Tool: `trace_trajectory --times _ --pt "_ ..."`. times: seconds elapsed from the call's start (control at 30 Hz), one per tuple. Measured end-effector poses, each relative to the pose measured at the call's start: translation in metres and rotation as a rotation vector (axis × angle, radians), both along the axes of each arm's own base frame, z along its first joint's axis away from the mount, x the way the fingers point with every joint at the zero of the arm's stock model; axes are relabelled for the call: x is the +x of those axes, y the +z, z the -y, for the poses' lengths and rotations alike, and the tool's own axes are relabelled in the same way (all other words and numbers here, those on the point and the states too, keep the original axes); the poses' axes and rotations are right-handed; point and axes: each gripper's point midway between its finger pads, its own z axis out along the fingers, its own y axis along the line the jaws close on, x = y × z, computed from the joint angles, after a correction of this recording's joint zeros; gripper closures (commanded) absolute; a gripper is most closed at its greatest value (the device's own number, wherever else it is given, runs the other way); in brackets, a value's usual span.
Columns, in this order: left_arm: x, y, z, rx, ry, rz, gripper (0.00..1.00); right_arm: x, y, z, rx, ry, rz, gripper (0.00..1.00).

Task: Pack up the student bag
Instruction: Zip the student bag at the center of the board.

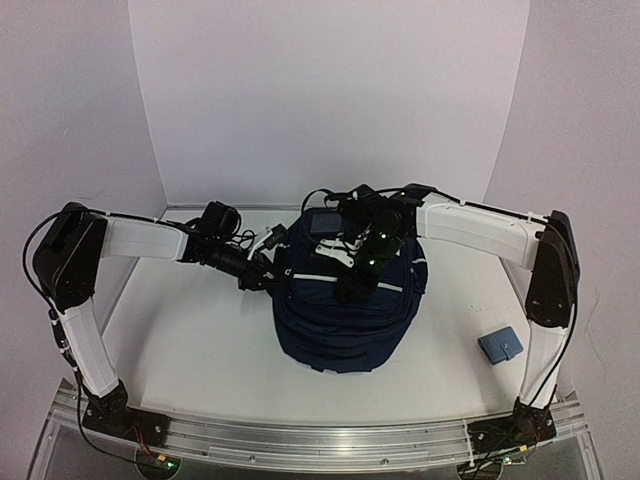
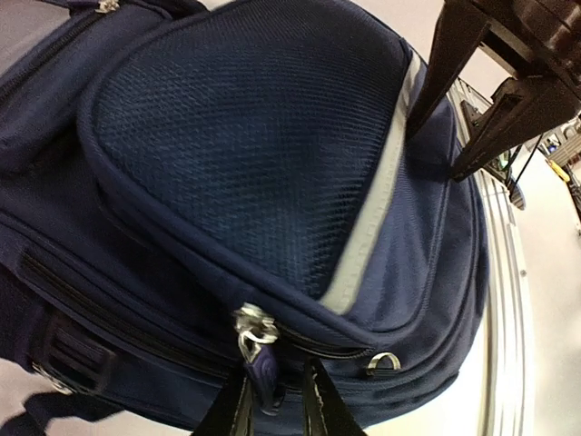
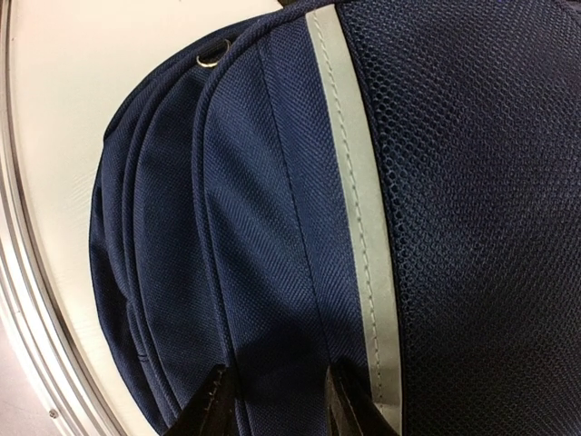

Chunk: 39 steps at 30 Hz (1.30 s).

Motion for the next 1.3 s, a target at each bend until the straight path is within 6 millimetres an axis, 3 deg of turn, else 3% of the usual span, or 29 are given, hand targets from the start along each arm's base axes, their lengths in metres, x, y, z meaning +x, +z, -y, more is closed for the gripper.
trace_trajectory --times 0.07,0.4,0.53,0.7,0.87,1.0,1.07,1.2,1.23,1.3 --pt "-0.008 0.002 0.001 0.019 0.011 0.014 0.99 0.000 0.000 0.000 -0.001 -0.003 0.000 0.67" --pt "-0.031 0.006 -0.001 0.142 0.130 0.105 1.00 -0.001 0.000 0.002 -0.013 -0.029 -0.015 0.67" --pt "-0.050 -0.002 0.014 0.221 0.140 0.160 1.00 0.001 -0.001 0.002 -0.022 -0.054 -0.029 0.67" --pt "-0.092 -0.011 0.042 0.288 0.090 0.213 1.00 0.000 -0.003 0.003 -0.040 -0.086 -0.059 0.64" --pt "-0.103 -0.015 0.046 0.287 0.110 0.218 1.00 -0.006 -0.001 0.003 -0.020 -0.129 -0.120 0.47" --pt "-0.101 -0.009 0.042 0.256 0.157 0.210 1.00 -0.005 0.016 0.003 0.079 -0.183 -0.209 0.29" --pt "-0.100 -0.004 0.041 0.239 0.173 0.198 1.00 0.008 0.031 0.015 0.145 -0.234 -0.218 0.24" --pt "-0.096 -0.001 0.038 0.222 0.195 0.157 1.00 0.048 0.056 0.071 0.243 -0.381 -0.167 0.25" --pt "-0.096 -0.002 0.037 0.222 0.198 0.146 1.00 0.051 0.058 0.086 0.258 -0.401 -0.156 0.25" --pt "-0.094 -0.002 0.035 0.220 0.201 0.129 1.00 0.037 0.052 0.106 0.252 -0.406 -0.170 0.25"
